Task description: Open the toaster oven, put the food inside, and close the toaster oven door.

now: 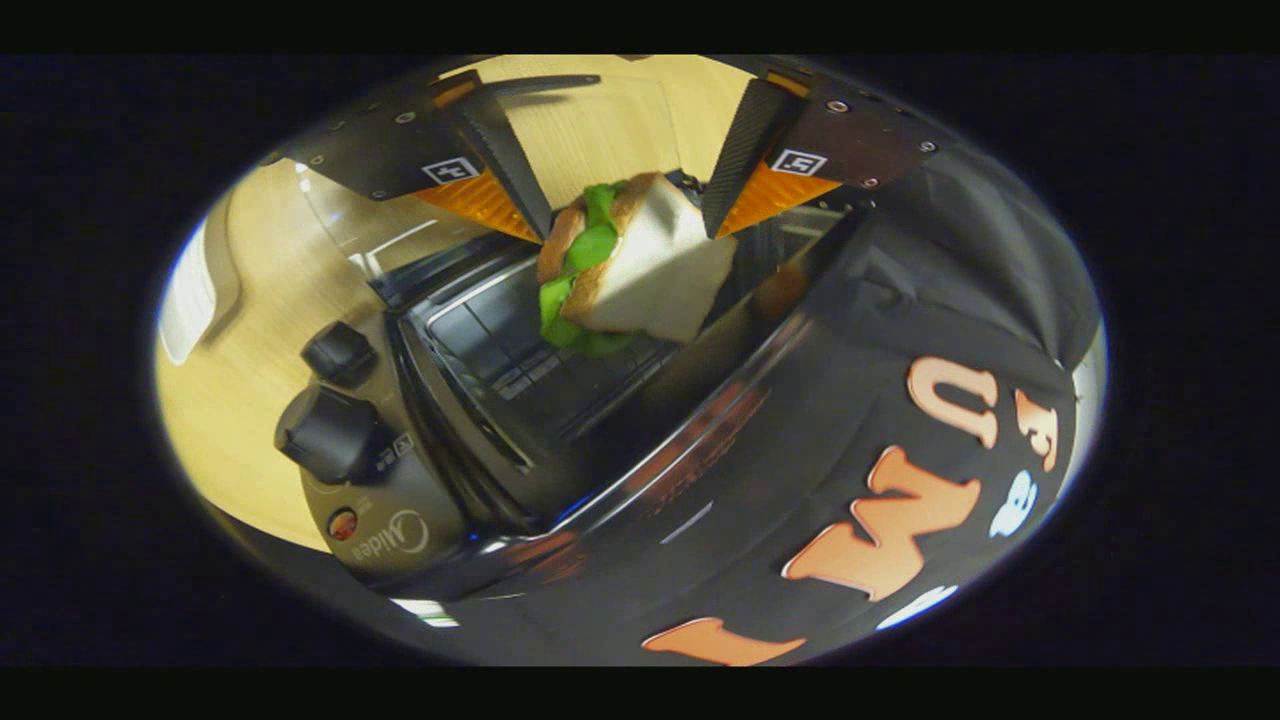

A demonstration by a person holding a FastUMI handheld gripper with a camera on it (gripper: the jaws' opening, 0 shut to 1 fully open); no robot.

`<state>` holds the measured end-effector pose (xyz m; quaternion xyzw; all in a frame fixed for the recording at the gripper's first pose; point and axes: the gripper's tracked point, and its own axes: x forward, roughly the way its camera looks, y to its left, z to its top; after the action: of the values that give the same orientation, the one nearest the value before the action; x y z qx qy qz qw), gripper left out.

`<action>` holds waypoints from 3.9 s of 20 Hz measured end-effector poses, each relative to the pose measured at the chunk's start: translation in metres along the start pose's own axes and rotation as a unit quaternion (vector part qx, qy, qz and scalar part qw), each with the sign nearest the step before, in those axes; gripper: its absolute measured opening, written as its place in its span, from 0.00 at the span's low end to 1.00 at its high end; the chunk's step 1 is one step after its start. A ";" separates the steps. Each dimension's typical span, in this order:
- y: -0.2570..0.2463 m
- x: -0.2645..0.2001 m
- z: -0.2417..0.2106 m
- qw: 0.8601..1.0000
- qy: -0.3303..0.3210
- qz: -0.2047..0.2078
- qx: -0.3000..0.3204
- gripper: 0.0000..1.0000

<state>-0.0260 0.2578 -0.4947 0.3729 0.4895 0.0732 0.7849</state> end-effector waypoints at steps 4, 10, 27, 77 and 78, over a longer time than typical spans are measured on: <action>-0.006 -0.034 -0.027 0.997 0.022 -0.015 -0.079 0.91; -0.024 -0.073 -0.080 0.970 0.058 -0.047 -0.230 0.91; -0.088 -0.062 -0.170 0.920 0.152 -0.142 -0.332 0.79; 0.242 -0.388 0.211 0.798 -0.421 0.083 -0.423 0.97; 0.244 -0.394 0.213 0.792 -0.429 0.080 -0.428 0.97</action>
<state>0.0092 0.1327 -0.0016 0.0300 -0.0104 0.1707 0.9848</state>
